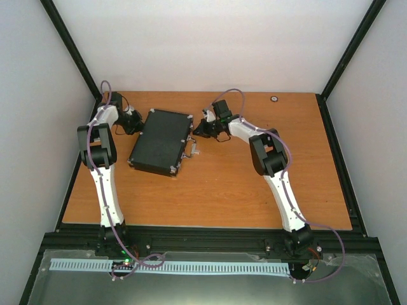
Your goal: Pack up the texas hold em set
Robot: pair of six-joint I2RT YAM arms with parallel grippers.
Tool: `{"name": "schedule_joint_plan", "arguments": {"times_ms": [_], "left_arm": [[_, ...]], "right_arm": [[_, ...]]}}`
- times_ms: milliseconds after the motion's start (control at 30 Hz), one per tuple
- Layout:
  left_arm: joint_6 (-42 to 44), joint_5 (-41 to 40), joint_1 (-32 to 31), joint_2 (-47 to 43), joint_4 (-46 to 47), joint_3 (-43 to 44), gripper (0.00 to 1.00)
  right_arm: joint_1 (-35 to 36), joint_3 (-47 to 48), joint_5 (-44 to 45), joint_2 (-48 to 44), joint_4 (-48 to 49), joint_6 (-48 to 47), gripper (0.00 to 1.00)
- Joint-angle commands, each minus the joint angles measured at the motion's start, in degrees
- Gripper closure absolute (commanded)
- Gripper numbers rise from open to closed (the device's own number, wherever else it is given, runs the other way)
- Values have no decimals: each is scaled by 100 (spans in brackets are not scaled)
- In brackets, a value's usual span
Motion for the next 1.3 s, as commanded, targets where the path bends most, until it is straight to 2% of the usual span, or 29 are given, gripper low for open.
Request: {"name": "schedule_joint_plan", "arguments": {"times_ms": [0, 300, 600, 700, 767, 833, 900, 967, 1000, 1033, 1067, 1100, 1267], "left_arm": [[55, -111, -29, 338, -135, -8, 99], [72, -116, -150, 397, -175, 35, 99], [97, -172, 169, 195, -216, 85, 99], [108, -166, 273, 138, -274, 183, 93], [143, -172, 333, 83, -328, 247, 83], [182, -222, 374, -3, -388, 314, 79], [221, -271, 419, -110, -457, 394, 69], [265, -321, 464, -214, -547, 508, 56], [303, -340, 471, -254, -617, 589, 45], [341, -370, 482, -303, -684, 684, 33], [382, -420, 479, -355, -760, 787, 7], [411, -454, 479, -421, -815, 865, 1], [508, -504, 480, -850, -1039, 1117, 0]], "right_arm": [[403, 88, 107, 421, -259, 114, 96], [702, 537, 229, 624, -541, 107, 97], [425, -468, 1164, -285, -703, -112, 96], [286, -439, 1548, -421, -957, -238, 95], [220, -216, 1876, -472, -1281, -403, 89], [180, -46, 2143, -547, -1565, -562, 85], [151, 26, 2351, -686, -1739, -680, 69], [143, 8, 2533, -881, -1864, -797, 42], [141, 5, 2640, -986, -1928, -843, 32], [139, -16, 2710, -1091, -1991, -894, 16], [140, -36, 2773, -1184, -2058, -957, 2], [136, -48, 2837, -1293, -2129, -1020, 0], [143, -152, 3139, -1892, -2501, -1287, 0]]}}
